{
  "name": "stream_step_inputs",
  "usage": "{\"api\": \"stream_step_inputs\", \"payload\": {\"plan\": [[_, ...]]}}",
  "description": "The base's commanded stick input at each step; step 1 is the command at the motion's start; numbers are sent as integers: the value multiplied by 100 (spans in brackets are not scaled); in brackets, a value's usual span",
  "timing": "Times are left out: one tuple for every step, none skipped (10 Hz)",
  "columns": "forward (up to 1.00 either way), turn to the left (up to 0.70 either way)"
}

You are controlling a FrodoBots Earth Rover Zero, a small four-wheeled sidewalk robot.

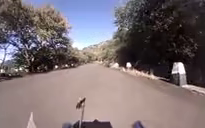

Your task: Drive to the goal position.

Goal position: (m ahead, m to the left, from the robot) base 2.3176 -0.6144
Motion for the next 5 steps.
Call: {"api": "stream_step_inputs", "payload": {"plan": [[50, 0], [50, 0], [50, 0], [50, 0], [50, 0]]}}
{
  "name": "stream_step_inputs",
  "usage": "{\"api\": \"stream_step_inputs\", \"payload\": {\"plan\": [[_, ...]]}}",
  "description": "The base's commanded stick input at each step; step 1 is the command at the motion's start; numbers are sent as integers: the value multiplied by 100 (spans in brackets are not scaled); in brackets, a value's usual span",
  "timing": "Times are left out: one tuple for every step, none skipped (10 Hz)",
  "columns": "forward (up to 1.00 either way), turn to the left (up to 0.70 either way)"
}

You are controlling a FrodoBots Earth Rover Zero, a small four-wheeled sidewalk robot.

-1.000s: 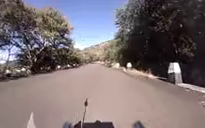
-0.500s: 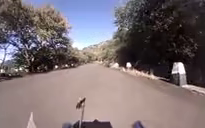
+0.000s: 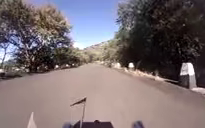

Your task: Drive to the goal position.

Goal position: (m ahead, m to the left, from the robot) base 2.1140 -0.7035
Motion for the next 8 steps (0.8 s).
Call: {"api": "stream_step_inputs", "payload": {"plan": [[50, 0], [50, 0], [50, 0], [50, 0], [50, 0], [50, 0], [50, 0], [50, 0]]}}
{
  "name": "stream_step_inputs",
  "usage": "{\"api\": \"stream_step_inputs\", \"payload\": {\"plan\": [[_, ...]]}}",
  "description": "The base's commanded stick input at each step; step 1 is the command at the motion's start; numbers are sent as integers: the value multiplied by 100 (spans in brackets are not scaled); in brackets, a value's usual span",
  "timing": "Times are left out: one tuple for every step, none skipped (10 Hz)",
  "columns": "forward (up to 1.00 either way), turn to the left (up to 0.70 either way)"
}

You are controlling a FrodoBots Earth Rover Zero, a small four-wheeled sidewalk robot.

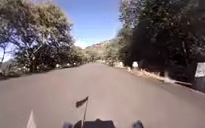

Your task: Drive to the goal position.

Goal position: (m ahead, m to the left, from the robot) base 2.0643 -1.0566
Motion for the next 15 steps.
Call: {"api": "stream_step_inputs", "payload": {"plan": [[50, -50], [50, -50], [50, -50], [50, 0], [50, 0], [50, 0], [50, 0], [50, 0], [50, 0], [50, 0], [50, 0], [50, 0], [50, 0], [50, 0], [50, 0]]}}
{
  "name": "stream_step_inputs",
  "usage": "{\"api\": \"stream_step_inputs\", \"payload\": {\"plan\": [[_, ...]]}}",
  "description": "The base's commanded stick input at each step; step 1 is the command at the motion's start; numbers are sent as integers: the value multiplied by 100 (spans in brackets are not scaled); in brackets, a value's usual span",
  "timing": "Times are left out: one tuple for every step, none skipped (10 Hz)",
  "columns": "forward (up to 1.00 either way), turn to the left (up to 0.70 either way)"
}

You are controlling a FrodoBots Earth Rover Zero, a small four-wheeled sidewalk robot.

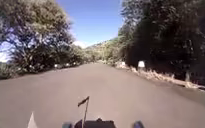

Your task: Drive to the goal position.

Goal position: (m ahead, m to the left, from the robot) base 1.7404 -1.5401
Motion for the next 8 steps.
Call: {"api": "stream_step_inputs", "payload": {"plan": [[50, 0], [50, 0], [50, -9], [50, -19], [50, -29], [50, -39], [50, -49], [50, 0]]}}
